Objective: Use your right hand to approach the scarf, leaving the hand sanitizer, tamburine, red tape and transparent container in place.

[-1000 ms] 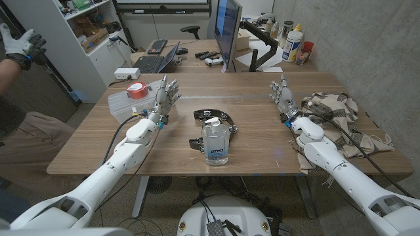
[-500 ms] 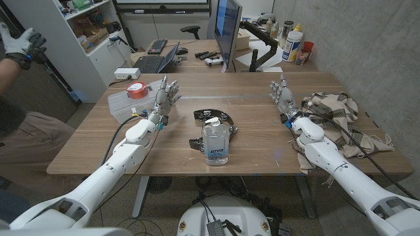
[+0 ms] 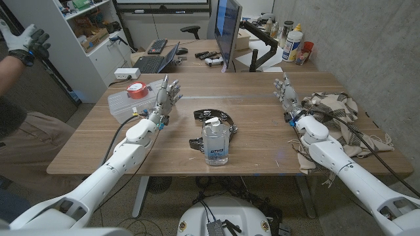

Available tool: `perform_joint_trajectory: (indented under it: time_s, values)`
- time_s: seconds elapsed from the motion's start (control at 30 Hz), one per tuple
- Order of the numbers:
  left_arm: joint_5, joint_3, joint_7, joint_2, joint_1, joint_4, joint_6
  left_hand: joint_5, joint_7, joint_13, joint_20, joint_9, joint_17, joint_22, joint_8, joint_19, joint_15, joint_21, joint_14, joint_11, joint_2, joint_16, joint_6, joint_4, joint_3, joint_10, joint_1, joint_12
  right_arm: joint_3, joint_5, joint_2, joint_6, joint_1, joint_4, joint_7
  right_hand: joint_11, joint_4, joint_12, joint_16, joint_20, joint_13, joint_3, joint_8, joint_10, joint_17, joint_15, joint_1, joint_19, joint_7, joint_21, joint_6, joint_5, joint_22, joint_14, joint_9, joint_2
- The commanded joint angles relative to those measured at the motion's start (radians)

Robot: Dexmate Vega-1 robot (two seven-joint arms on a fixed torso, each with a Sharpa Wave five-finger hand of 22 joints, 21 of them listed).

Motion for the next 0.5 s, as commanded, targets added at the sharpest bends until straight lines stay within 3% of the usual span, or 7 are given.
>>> perform_joint_trajectory:
  time_s: [0.03, 0.5]
  values:
    - [0.008, 0.009, -0.017, -0.009, -0.023, 0.019, -0.011, 0.008, -0.003, 0.005, -0.004, 0.004, 0.005, 0.004, 0.005, 0.000, -0.011, 0.006, -0.004, -0.002, 0.001, 0.003, 0.006, -0.004, 0.004, 0.008, 0.009, 0.009, 0.006, -0.085, -0.064, -0.032, -0.005, -0.055, -0.065, -0.002, 0.006, 0.003, 0.002, -0.004, 0.004, -0.003, 0.007, 0.000, 0.004, -0.005, -0.001, 0.002, 0.002, 0.007, 0.008, 0.007, 0.005, -0.003, 0.005, 0.007]
    - [0.014, 0.017, -0.014, -0.010, -0.029, 0.016, 0.003, 0.010, -0.001, 0.005, -0.009, 0.004, 0.005, 0.003, 0.014, 0.003, -0.015, 0.007, 0.001, -0.005, 0.003, 0.004, 0.033, -0.005, 0.001, 0.033, 0.012, 0.018, 0.030, -0.130, -0.143, -0.090, -0.026, -0.115, -0.095, -0.005, 0.006, 0.008, 0.005, -0.004, 0.004, -0.007, 0.008, 0.011, 0.003, -0.012, -0.001, 0.001, -0.002, 0.008, 0.011, 0.007, 0.005, 0.002, 0.005, 0.005]
